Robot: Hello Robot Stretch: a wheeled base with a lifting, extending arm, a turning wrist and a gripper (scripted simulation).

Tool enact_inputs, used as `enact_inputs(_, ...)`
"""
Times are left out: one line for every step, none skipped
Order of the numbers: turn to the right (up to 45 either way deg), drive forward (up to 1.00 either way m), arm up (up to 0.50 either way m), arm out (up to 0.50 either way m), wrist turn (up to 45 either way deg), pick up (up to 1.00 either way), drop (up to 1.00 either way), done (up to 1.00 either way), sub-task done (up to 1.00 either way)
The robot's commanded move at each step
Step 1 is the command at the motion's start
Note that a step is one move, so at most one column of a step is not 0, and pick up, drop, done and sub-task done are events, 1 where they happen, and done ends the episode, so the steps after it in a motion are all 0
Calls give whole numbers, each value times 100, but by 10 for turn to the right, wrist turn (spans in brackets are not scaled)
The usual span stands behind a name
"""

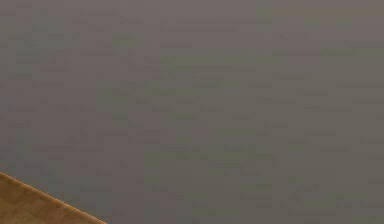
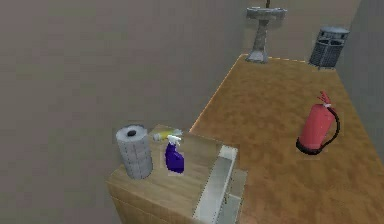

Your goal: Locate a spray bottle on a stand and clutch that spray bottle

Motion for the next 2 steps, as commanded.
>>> enact_inputs(0,0,50,0,0,0,0,0,0)
enact_inputs(0,0,16,0,0,0,0,0,0)
